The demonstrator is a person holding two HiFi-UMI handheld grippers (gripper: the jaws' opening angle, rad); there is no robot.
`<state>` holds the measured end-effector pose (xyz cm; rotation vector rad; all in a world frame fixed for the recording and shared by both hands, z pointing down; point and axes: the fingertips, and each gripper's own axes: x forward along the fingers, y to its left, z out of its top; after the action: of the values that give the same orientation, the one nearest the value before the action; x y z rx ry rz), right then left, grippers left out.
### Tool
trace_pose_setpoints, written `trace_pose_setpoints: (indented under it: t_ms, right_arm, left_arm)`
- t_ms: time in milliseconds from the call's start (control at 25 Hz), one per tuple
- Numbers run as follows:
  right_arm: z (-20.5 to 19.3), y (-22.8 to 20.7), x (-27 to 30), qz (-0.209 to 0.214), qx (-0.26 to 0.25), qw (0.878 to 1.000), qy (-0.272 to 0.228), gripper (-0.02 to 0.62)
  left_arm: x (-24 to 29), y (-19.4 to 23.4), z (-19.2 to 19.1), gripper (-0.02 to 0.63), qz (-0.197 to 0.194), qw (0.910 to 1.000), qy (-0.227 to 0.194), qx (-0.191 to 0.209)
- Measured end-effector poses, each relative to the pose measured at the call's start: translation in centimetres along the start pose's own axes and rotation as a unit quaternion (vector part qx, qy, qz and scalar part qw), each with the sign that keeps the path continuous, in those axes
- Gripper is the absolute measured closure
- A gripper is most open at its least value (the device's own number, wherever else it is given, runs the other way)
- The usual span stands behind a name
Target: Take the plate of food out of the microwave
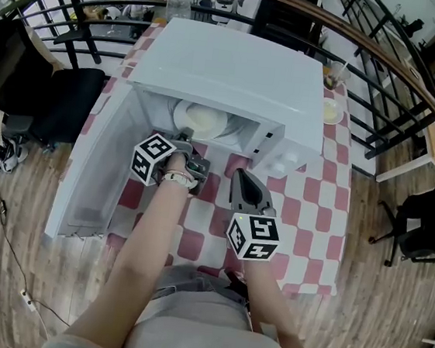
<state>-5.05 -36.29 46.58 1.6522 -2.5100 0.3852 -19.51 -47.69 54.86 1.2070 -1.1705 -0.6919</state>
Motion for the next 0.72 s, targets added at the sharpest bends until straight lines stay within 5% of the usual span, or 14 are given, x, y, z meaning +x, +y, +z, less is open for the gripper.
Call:
trace_pose_setpoints:
  t_ms: [720]
  right_arm:
    - [0.5, 1.0, -0.7, -0.009, -0.019, 1.0, -0.017, 0.571]
  left_arm:
    - [-3.2, -0.8, -1.3, 0.592, -0.052, 0.9983, 0.015, 0.019]
